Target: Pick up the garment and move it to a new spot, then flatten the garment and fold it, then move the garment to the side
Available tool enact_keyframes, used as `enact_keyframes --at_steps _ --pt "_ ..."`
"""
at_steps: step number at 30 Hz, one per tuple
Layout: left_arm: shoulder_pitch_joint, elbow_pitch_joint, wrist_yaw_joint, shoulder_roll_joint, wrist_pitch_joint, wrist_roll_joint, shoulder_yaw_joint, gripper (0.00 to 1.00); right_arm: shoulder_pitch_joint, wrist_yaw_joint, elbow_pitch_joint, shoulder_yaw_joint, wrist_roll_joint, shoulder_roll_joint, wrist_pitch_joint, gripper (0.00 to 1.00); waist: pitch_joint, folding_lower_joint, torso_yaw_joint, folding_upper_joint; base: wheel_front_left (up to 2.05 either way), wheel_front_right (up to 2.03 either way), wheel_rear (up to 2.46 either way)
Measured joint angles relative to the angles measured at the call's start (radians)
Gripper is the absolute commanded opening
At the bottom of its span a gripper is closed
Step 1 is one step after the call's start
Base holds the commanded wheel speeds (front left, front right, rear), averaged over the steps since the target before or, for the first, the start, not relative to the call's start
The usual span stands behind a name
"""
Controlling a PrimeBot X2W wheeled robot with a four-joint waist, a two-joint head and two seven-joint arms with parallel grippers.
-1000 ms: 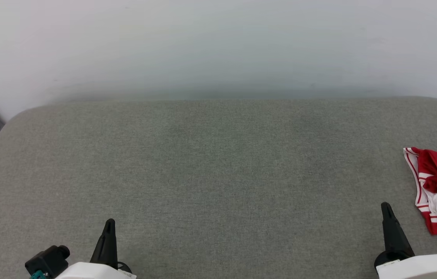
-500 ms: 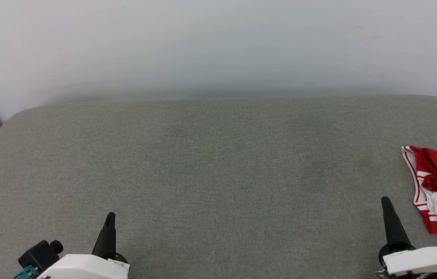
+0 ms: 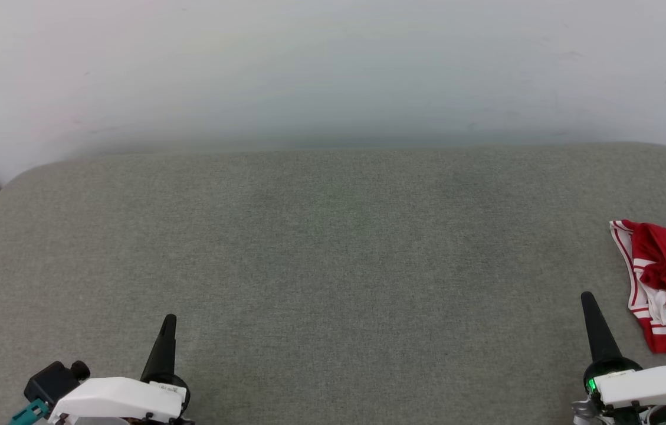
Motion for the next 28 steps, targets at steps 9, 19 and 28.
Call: enact_keyframes --at_steps 9,19,28 --pt "-0.021 0.018 -0.017 -0.004 0.023 -0.098 0.016 0.0 -0.014 0.0 0.011 -0.005 0.087 0.0 0.024 0.0 0.002 0.0 -0.004 0.0 0.0 0.0 0.0" --pt "-0.044 0.036 -0.035 -0.01 0.047 -0.197 0.03 0.0 -0.035 0.0 0.022 -0.011 0.178 0.0 0.049 0.0 0.004 0.0 -0.008 0.0 0.0 0.0 0.0" --pt "-0.061 0.051 -0.047 -0.015 0.068 -0.279 0.045 0.0 -0.05 0.0 0.031 -0.016 0.251 0.0 0.07 0.0 0.006 0.0 -0.012 0.0 0.0 0.0 0.0"
